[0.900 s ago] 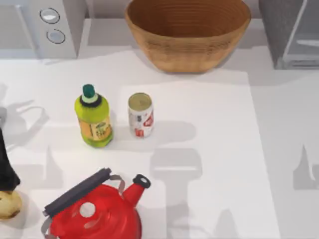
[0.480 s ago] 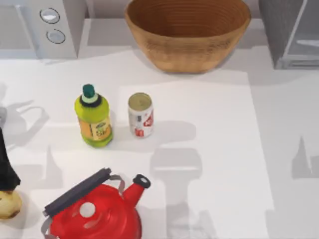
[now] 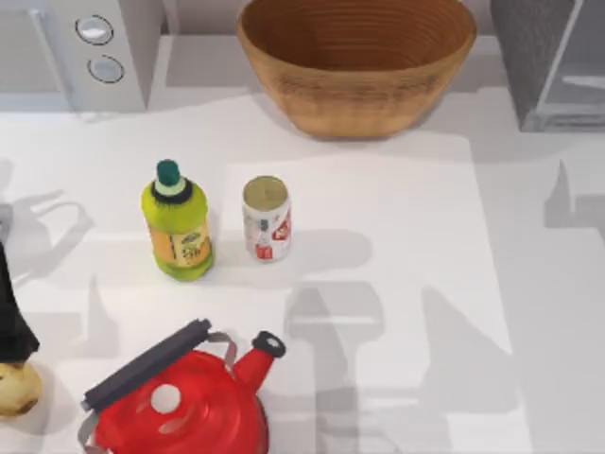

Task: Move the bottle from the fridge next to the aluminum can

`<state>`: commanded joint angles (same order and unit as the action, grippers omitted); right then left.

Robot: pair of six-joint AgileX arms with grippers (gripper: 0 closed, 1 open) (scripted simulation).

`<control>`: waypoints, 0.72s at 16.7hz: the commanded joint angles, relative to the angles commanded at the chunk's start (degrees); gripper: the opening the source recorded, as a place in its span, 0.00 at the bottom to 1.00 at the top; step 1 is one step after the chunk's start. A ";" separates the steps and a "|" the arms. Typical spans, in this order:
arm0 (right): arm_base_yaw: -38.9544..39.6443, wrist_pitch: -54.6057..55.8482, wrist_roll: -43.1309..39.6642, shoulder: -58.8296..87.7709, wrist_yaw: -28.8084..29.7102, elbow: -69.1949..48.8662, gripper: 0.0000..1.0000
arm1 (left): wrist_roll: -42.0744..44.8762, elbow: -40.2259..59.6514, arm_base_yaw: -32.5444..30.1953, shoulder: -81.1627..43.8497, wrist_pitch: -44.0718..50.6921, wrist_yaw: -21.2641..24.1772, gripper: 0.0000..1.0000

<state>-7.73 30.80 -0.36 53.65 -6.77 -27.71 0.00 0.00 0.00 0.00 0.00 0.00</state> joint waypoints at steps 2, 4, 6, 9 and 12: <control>-1.70 6.76 -0.08 14.74 -1.49 -6.08 1.00 | 0.00 0.00 0.00 0.00 0.00 0.00 1.00; -3.34 13.30 -0.15 29.12 -2.92 -11.97 1.00 | 0.00 0.00 0.00 0.00 0.00 0.00 1.00; -4.87 19.40 -0.23 42.18 -4.26 -17.46 1.00 | 0.00 0.00 0.00 0.00 0.00 0.00 1.00; -6.83 27.20 -0.32 57.67 -5.98 -24.48 1.00 | 0.00 0.00 0.00 0.00 0.00 0.00 1.00; -8.22 32.74 -0.38 67.77 -7.20 -29.46 1.00 | 0.00 0.00 0.00 0.00 0.00 0.00 1.00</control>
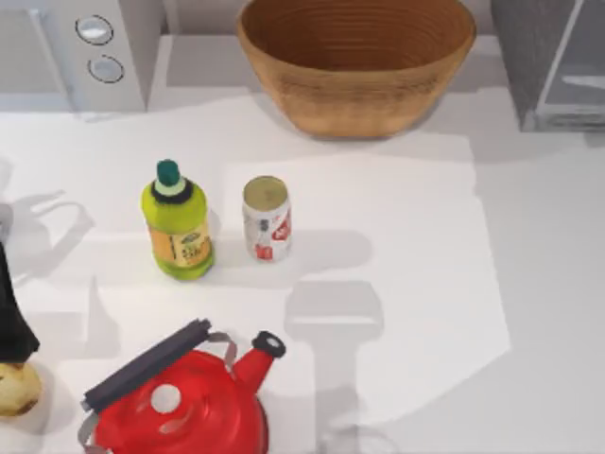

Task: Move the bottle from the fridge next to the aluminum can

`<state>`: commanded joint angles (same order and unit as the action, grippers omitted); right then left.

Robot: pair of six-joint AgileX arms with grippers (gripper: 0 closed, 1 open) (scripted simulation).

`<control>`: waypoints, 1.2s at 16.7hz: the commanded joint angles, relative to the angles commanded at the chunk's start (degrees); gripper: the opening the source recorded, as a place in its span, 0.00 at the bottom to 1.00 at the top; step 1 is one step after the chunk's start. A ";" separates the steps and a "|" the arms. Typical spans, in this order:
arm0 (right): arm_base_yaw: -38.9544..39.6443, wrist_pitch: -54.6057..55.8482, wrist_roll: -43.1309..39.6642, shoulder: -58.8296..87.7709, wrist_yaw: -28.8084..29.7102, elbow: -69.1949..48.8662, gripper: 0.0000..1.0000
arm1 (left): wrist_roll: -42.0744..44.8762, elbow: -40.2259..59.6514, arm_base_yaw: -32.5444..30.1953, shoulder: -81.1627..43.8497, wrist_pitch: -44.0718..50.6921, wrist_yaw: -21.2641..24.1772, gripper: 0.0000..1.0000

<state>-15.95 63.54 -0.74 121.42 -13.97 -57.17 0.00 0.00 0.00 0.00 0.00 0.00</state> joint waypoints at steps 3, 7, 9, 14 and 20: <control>-0.67 2.66 -0.03 4.61 -0.58 -2.39 1.00 | 0.00 0.00 0.00 0.00 0.00 0.00 1.00; -0.71 2.84 -0.03 4.94 -0.63 -2.56 1.00 | 0.00 0.00 0.00 0.00 0.00 0.00 1.00; -0.40 2.63 -0.04 4.91 -0.52 -2.48 1.00 | 0.00 0.00 0.00 0.00 0.00 0.00 1.00; 0.21 -0.93 -0.07 8.86 0.37 -10.25 1.00 | 0.00 0.00 0.00 0.00 0.00 0.00 1.00; 1.19 -5.76 -0.11 13.42 1.38 -19.60 1.00 | 0.00 0.00 0.00 0.00 0.00 0.00 1.00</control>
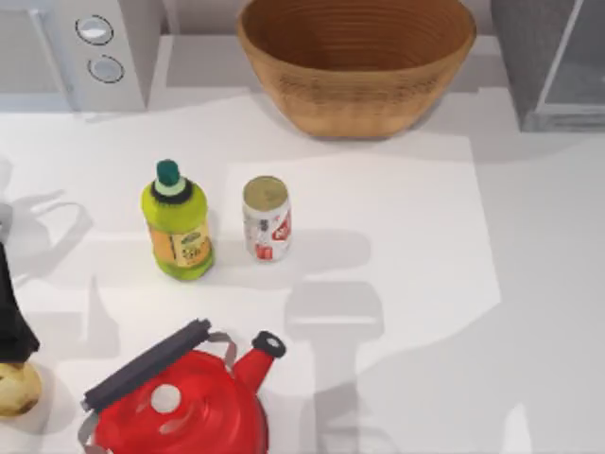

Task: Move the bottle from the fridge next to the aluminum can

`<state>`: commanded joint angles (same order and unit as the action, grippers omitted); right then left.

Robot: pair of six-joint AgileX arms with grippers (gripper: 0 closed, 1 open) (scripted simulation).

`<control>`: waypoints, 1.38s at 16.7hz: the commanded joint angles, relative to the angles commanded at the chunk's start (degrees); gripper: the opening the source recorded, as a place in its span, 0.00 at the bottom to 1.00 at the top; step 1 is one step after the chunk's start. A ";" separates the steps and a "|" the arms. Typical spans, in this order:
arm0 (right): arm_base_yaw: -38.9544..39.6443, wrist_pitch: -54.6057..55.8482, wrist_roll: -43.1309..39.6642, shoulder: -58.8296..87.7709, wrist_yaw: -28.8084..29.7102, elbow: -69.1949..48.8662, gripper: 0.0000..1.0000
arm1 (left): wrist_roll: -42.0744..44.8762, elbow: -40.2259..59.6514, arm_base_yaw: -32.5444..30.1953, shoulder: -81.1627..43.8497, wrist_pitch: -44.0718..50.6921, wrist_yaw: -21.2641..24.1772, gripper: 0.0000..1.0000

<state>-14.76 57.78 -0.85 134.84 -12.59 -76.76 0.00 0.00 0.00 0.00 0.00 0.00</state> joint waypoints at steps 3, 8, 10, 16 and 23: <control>0.00 -0.01 0.00 0.01 0.00 -0.02 1.00 | 0.00 0.00 0.00 0.00 0.00 0.00 1.00; 0.00 -0.01 0.00 0.01 0.00 -0.02 0.62 | 0.00 0.00 0.00 0.00 0.00 0.00 1.00; 0.00 -0.01 0.00 0.01 0.00 -0.02 0.47 | 0.00 0.00 0.00 0.00 0.00 0.00 1.00; 0.00 -0.01 0.00 0.01 0.00 -0.02 0.02 | 0.00 0.00 0.00 0.00 0.00 0.00 1.00; 0.00 -0.01 0.00 0.01 0.00 -0.02 0.00 | 0.00 0.00 0.00 0.00 0.00 0.00 1.00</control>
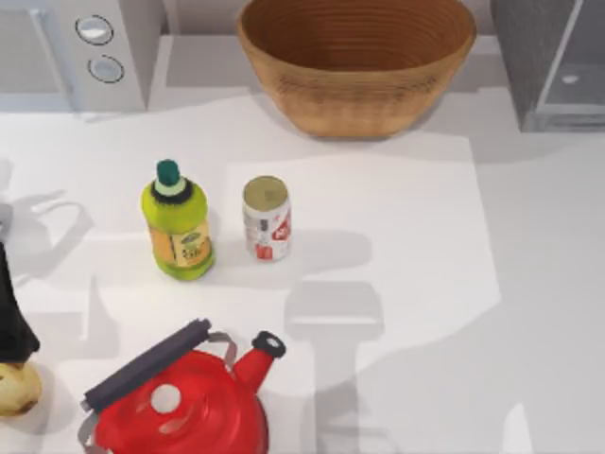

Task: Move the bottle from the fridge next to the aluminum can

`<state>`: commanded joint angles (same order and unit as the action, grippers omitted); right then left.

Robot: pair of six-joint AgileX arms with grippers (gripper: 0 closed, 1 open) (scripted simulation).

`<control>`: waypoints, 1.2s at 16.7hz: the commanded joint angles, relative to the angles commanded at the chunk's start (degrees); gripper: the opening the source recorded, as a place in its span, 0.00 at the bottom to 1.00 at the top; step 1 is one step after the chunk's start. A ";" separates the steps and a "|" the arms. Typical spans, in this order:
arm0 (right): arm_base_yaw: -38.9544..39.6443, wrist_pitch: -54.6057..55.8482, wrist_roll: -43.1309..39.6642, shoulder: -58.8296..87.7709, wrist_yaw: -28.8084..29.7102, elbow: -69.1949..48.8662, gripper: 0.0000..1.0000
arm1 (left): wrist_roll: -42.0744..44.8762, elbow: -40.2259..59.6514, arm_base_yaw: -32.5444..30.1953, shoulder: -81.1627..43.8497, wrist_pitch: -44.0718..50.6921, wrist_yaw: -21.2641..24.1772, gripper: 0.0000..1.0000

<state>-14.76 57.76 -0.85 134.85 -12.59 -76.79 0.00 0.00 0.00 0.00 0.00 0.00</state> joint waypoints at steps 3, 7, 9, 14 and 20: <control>-0.18 -0.21 0.09 -0.31 -0.02 0.00 0.00 | 0.00 0.00 0.00 0.00 0.00 0.00 1.00; -0.14 -4.56 0.16 -3.89 -0.07 -0.65 0.00 | 0.00 0.00 0.00 0.00 0.00 0.00 1.00; -0.18 -7.16 0.15 -5.85 -0.06 -1.12 0.00 | 0.00 0.00 0.00 0.00 0.00 0.00 1.00; -0.18 -8.35 0.24 -6.85 -0.12 -1.29 0.00 | 0.00 0.00 0.00 0.00 0.00 0.00 1.00; -1.83 -4.01 0.32 -13.76 -2.30 8.40 0.00 | 0.00 0.00 0.00 0.00 0.00 0.00 1.00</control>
<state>-16.59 53.75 -0.53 121.09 -14.89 -68.39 0.00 0.00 0.00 0.00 0.00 0.00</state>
